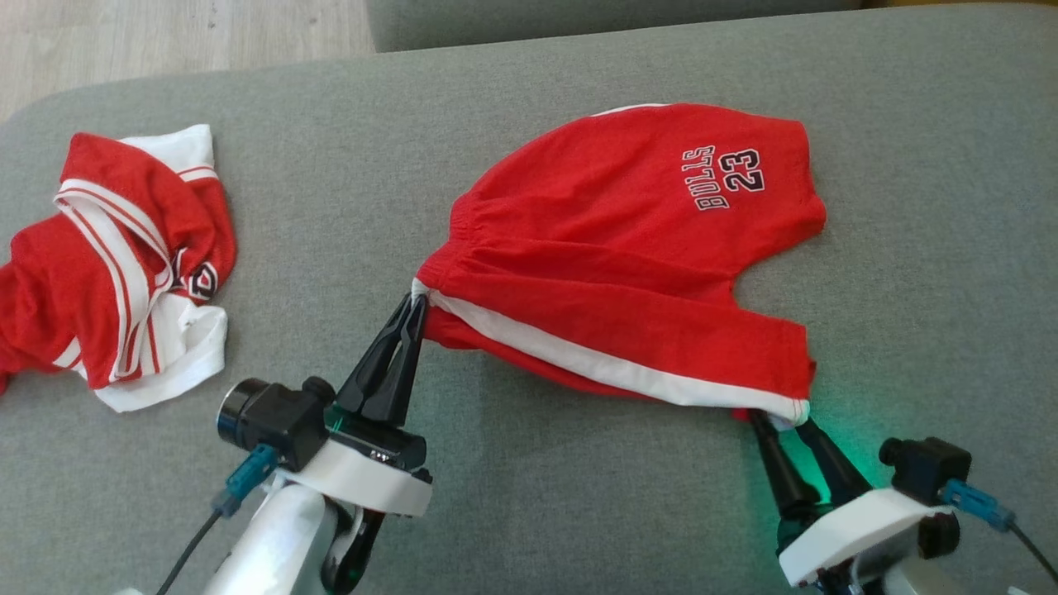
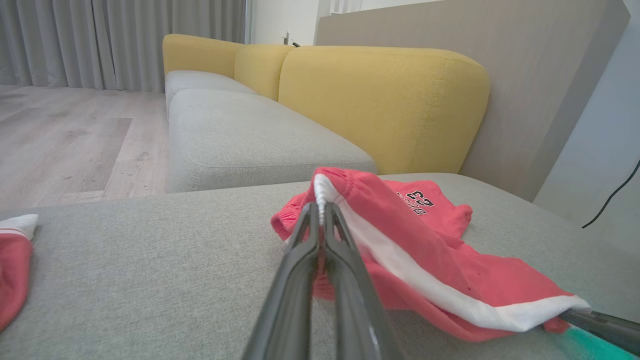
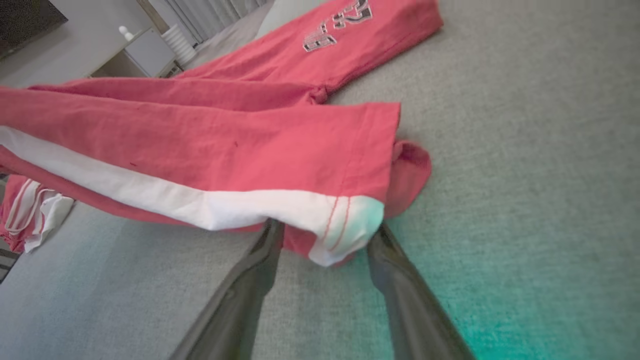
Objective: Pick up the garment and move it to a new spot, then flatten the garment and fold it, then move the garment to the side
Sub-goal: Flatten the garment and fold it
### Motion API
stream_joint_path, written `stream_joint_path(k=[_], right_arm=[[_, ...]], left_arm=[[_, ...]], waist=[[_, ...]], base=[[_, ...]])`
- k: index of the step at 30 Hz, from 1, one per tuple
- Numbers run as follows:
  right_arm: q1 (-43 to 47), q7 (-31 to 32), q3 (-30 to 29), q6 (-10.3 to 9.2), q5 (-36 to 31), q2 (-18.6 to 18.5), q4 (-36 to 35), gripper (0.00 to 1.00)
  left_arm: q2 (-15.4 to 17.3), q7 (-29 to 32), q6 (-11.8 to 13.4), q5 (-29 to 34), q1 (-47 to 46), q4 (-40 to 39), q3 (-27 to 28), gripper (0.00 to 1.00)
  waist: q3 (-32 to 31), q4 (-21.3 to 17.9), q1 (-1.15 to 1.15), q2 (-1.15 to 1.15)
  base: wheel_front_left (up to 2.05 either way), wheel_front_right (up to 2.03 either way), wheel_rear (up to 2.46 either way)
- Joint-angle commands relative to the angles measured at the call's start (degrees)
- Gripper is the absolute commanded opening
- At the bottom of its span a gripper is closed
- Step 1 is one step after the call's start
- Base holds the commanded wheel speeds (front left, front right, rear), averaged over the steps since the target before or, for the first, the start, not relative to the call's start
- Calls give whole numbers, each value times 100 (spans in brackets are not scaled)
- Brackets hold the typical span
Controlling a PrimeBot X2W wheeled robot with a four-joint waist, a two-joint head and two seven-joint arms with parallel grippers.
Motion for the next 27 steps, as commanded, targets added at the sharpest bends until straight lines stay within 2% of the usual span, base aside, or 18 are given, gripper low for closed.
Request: stream_joint_path(k=[1, 3, 4, 5, 6, 11, 16, 22, 27], right_arm=[[-135, -120, 123, 43, -6, -119, -135, 47], [-141, -219, 129, 43, -63, -164, -120, 24], [-125, -243, 132, 43, -67, -178, -109, 19], [-115, -269, 134, 43, -88, -198, -111, 6], [-101, -289, 133, 43, -103, -213, -118, 0], [-22, -342, 90, 43, -252, -274, -237, 0], [176, -364, -272, 43, -490, -403, -609, 0], [206, -228, -1256, 43, -833, -713, -1729, 0], [-568, 346, -1861, 43, -1123, -1044, -2667, 0]], left_arm=[[115, -29, -32, -29, -256, -156, 171, 0], [130, -29, -32, -32, -252, -149, 178, 0], [136, -29, -32, -33, -250, -151, 179, 0], [142, -29, -32, -35, -247, -155, 186, 0], [150, -29, -32, -38, -240, -160, 195, 0], [211, -29, -33, -23, -165, -206, 212, 0], [332, -29, -33, -22, -114, -460, 96, 0], [722, -29, -33, -111, -506, -1033, -373, 0], [1139, 194, -33, -335, -1622, -1419, -897, 0]], waist=[[-15, -12, 0, 0], [-56, -26, 0, 0], [-74, -34, 0, 0], [-95, -46, 0, 0], [-112, -58, 0, 0], [-272, -155, 0, 0], [-483, -248, 0, 0], [-590, -381, 0, 0], [-475, -477, 0, 0]], base=[[0, 0, 0], [0, 0, 0], [0, 0, 0], [0, 0, 0], [0, 0, 0], [0, 0, 0], [0, 0, 0], [0, 0, 0], [0, 0, 0]])
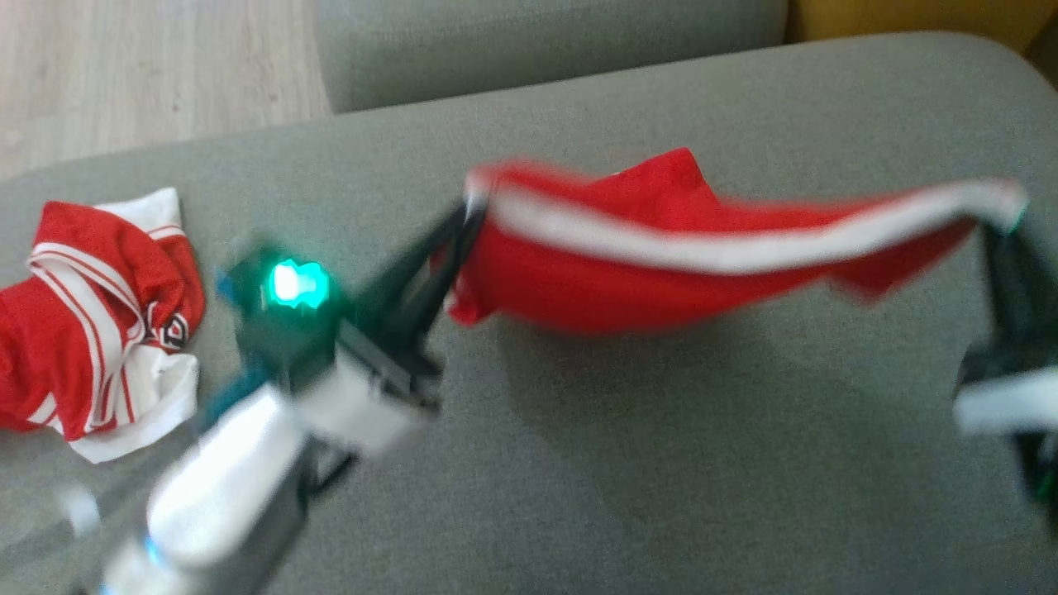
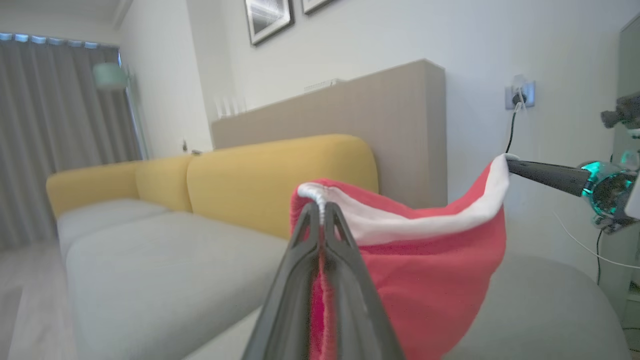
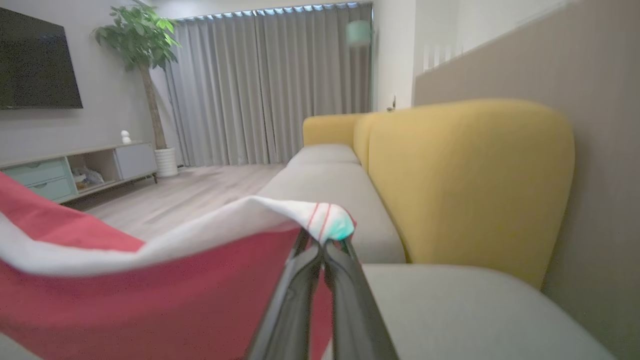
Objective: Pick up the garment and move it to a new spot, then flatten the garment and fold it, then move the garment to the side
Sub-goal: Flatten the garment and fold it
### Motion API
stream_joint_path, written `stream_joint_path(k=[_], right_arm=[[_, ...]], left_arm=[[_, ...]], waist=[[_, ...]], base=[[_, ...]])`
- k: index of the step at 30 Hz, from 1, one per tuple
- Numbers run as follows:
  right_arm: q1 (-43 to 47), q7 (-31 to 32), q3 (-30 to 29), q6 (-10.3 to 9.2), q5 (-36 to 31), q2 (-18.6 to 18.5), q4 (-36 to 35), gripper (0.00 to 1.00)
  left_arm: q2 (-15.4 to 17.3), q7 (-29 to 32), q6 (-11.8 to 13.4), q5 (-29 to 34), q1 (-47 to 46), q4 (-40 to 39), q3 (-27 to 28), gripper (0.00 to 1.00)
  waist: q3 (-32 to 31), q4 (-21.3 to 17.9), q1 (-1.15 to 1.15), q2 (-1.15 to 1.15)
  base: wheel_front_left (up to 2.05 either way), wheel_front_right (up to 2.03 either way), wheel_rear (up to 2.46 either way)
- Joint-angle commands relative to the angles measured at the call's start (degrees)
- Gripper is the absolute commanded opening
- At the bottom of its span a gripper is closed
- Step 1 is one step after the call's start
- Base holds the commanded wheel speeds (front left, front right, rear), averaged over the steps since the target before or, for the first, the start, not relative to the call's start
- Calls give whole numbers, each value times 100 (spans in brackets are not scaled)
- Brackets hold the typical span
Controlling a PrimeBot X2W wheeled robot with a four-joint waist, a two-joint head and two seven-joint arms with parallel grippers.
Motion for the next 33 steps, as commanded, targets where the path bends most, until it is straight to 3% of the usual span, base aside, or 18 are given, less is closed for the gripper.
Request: stream_joint_path(k=[1, 5, 11, 16, 19, 21, 25, 28, 33], right_arm=[[-605, 123, -9, 43, -34, -235, -326, 0], [-1840, 402, -35, 43, -10, -457, -176, 0], [-3984, 209, 200, 43, -15, -641, 1083, 0], [-5164, -211, 238, 43, -91, -742, 2050, 0], [-5695, -495, 307, 43, -182, -883, 2384, 0], [-5801, -607, 340, 43, -180, -949, 2464, 0], [-5141, -722, 471, 43, -134, -986, 2468, 0], [-4237, -742, 400, 43, 84, -682, 2498, 0], [-2626, -774, 341, 43, 87, -207, 2524, 0]], left_arm=[[208, 68, 9, -71, -781, -255, 139, 0], [287, 243, 9, -261, -2194, -47, -321, 0], [-101, 26, 9, -470, -4255, 1242, -609, 0], [-475, -198, 9, -359, -5212, 2059, -474, 0], [-724, -221, 9, -192, -5536, 1814, -137, 0], [-775, -223, 9, -123, -5381, 1518, -5, 0], [-513, -224, 9, -97, -4250, 1103, -163, 0], [-426, -225, 9, -83, -3170, 897, -52, 0], [-570, -225, 10, 369, -1121, 641, 23, 0]], waist=[[115, -21, 1, 0], [475, 20, 1, 0], [1068, 37, 1, 0], [1347, 32, 1, 0], [1511, 26, 1, 0], [1555, 22, 1, 0], [1548, -16, 1, 0], [1473, -58, 1, 0], [1232, -82, 1, 0]], base=[[0, 0, 0], [0, 0, 0], [0, 0, 0], [0, 0, 0], [0, 0, 0], [0, 0, 0], [0, 0, 0], [0, 0, 0], [0, 0, 0]])
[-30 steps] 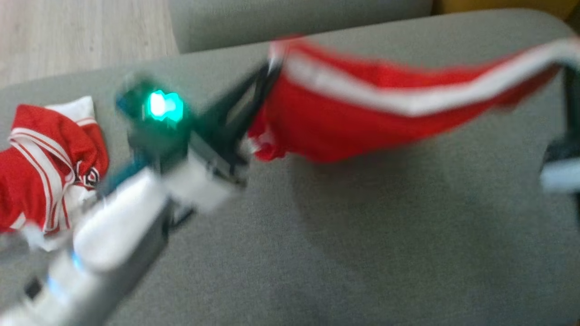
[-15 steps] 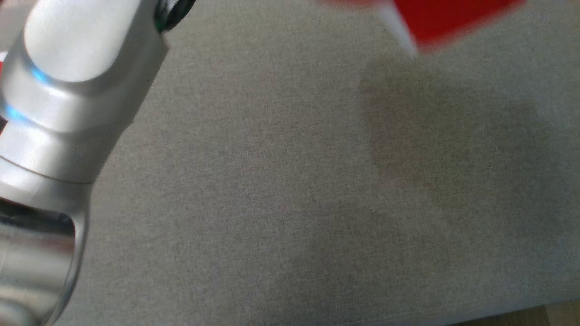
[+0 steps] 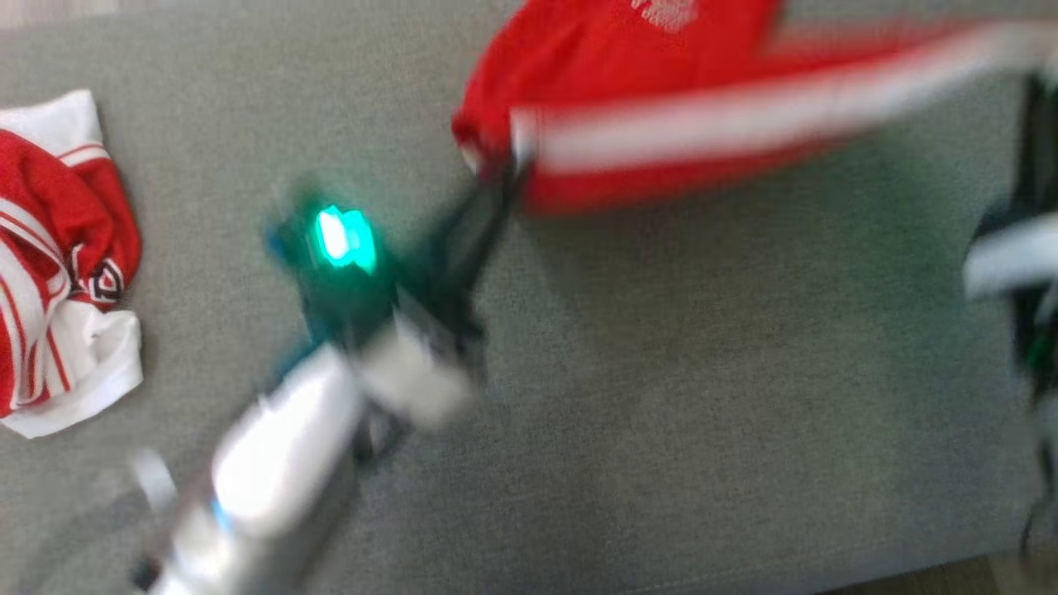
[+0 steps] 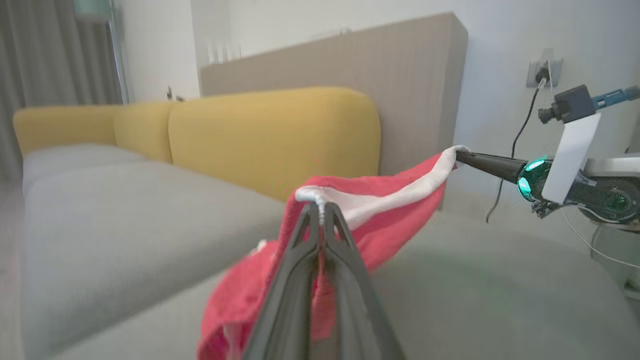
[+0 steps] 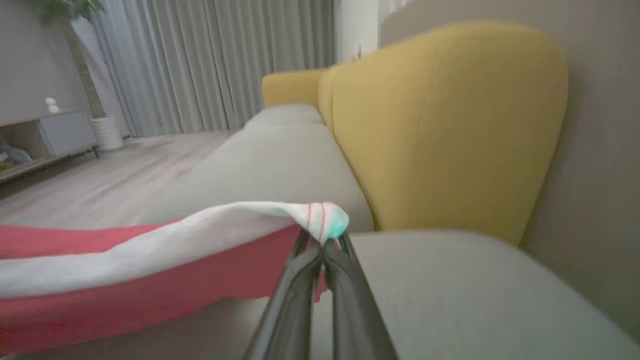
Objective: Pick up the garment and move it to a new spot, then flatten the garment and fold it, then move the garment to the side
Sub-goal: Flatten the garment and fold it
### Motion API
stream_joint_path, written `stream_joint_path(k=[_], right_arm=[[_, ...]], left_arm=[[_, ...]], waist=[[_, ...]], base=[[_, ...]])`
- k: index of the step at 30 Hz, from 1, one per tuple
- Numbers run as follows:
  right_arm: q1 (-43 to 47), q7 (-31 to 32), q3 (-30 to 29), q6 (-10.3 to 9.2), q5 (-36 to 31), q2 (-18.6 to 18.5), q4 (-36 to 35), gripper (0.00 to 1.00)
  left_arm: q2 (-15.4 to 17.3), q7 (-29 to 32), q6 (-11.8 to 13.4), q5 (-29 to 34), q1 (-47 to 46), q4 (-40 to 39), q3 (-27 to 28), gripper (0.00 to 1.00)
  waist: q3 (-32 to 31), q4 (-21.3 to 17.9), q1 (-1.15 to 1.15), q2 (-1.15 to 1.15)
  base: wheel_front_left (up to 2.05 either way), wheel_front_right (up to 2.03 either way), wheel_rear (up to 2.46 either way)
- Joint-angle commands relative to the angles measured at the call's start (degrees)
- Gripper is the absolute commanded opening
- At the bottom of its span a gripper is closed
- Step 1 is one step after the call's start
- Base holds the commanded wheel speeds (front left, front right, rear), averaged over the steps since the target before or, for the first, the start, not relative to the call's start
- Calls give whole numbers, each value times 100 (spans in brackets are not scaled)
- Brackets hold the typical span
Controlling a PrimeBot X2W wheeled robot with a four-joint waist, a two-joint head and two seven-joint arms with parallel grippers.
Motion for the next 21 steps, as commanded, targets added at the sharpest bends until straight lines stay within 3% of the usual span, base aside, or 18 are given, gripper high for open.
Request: stream_joint_path(k=[1, 7, 13, 17, 21], right_arm=[[312, -63, -97, 43, 1, -65, -232, 0], [2235, 114, -672, 43, -199, 163, -1012, 0], [3641, 710, -1509, 43, -389, 332, -2389, 0], [3913, 1305, -1904, 43, -595, 443, -3176, 0], [3548, 1938, -1937, 43, -770, 354, -3373, 0]], left_arm=[[41, -10, 10, 168, 307, -284, 236, 0], [-102, -10, 10, 587, 1987, -515, 140, 0], [-67, -10, 9, 622, 2828, -917, 4, 0], [-107, -10, 9, 521, 2881, -1155, -57, 0], [-363, -10, 9, 202, 2533, -939, -62, 0]], waist=[[-160, 5, 0, 0], [-568, 110, 0, 0], [-769, 255, 0, 0], [-783, 413, 0, 0], [-676, 647, 0, 0]], base=[[0, 0, 0], [0, 0, 0], [0, 0, 0], [0, 0, 0], [0, 0, 0]])
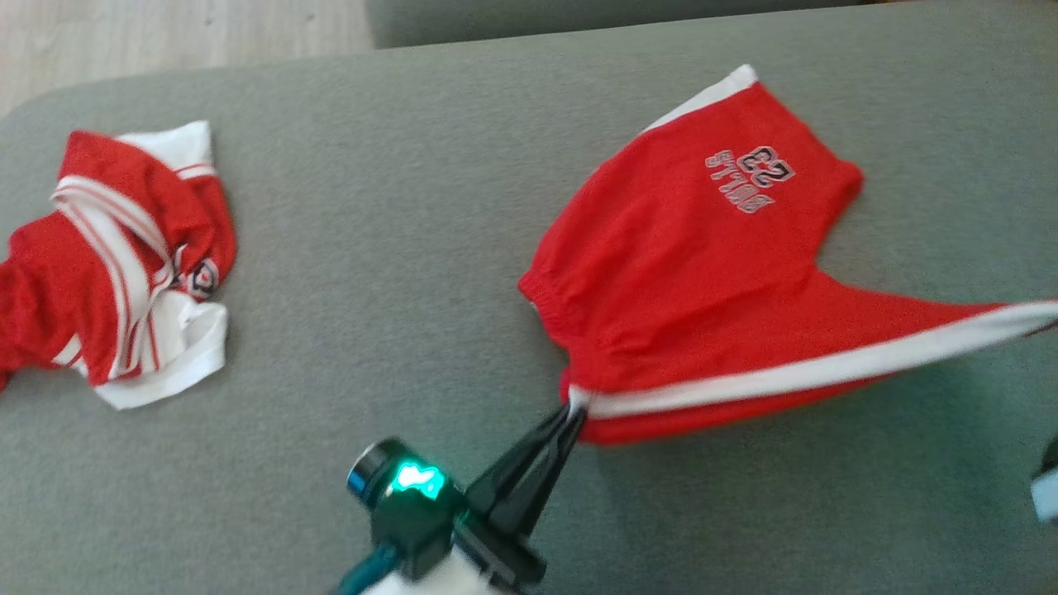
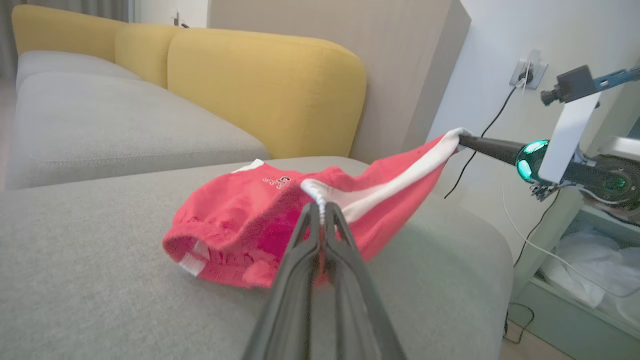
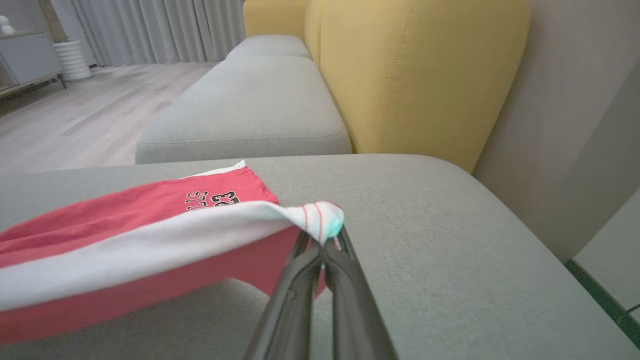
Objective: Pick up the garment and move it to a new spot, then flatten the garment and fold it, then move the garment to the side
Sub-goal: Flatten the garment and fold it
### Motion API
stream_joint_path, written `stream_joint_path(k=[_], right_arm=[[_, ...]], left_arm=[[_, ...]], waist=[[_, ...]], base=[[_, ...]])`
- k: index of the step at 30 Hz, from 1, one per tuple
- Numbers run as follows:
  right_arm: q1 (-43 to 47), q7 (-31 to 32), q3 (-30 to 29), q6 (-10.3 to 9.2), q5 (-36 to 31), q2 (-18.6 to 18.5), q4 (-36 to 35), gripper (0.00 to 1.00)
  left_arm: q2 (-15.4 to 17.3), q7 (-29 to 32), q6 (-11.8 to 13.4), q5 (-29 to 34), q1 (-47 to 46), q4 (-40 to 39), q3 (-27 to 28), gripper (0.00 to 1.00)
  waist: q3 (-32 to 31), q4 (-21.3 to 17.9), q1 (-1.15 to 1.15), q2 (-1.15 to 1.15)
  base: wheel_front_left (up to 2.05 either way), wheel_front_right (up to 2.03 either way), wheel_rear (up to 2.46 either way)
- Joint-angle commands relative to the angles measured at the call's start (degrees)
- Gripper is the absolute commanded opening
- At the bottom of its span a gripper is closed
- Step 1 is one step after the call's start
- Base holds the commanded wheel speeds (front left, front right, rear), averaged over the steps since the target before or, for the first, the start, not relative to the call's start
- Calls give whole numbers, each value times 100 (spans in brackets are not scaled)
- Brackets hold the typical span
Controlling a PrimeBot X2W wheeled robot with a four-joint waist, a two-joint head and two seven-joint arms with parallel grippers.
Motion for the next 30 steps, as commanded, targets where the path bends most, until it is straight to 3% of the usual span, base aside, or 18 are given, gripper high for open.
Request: stream_joint_path(k=[1, 4, 10, 15, 20, 21, 23, 24, 25, 26, 27, 30], right_arm=[[-472, 205, 139, 43, -91, -328, -124, 0], [-907, 419, 252, 43, -173, -493, 51, 0], [-2384, 838, 696, 43, -340, -1041, 1040, 0], [-3526, 912, 1359, 43, -362, -1379, 2036, 0], [-4435, 778, 2108, 43, -330, -1452, 2975, 2], [-4578, 750, 2275, 43, -314, -1439, 3145, 9], [-4838, 652, 2553, 43, -240, -1409, 3458, 42], [-4957, 572, 2669, 43, -216, -1403, 3613, 98], [-5065, 469, 2735, 43, -190, -1377, 3756, 100], [-5154, 372, 2792, 43, -158, -1349, 3888, 100], [-5228, 261, 2855, 43, -94, -1313, 3990, 100], [-5312, -59, 3088, 43, 317, -1224, 4122, 100]], left_arm=[[-135, -11, 9, -167, -492, 20, 136, 0], [-316, 49, 9, -405, -794, 298, 151, 0], [-693, 393, 9, -1334, -1820, 1113, 94, 0], [-779, 663, 10, -2045, -2539, 1757, 69, 0], [-789, 708, 103, -2598, -2951, 2092, -135, 0], [-789, 684, 130, -2670, -3005, 2145, -192, 0], [-790, 610, 163, -2801, -3094, 2229, -300, 0], [-790, 561, 175, -2873, -3128, 2269, -349, 0], [-790, 516, 184, -2930, -3161, 2310, -406, 29], [-790, 468, 196, -2982, -3190, 2348, -458, 50], [-790, 408, 217, -3022, -3218, 2381, -502, 100], [-791, 187, 378, -2845, -3317, 2517, -651, 100]], waist=[[115, 164, 1, 0], [215, 270, 1, 0], [643, 604, 1, 0], [970, 802, 1, 0], [1182, 913, 1, 0], [1202, 924, 1, 0], [1250, 941, 1, 0], [1265, 947, 1, 0], [1273, 952, 1, 0], [1279, 956, 1, 0], [1281, 960, 1, 0], [1251, 965, 1, 0]], base=[[0, 0, 0], [0, 0, 0], [0, 0, 0], [0, 0, 0], [0, 0, 0], [0, 0, 0], [0, 0, 0], [0, 0, 0], [0, 0, 0], [0, 0, 0], [0, 0, 0], [0, 0, 0]])
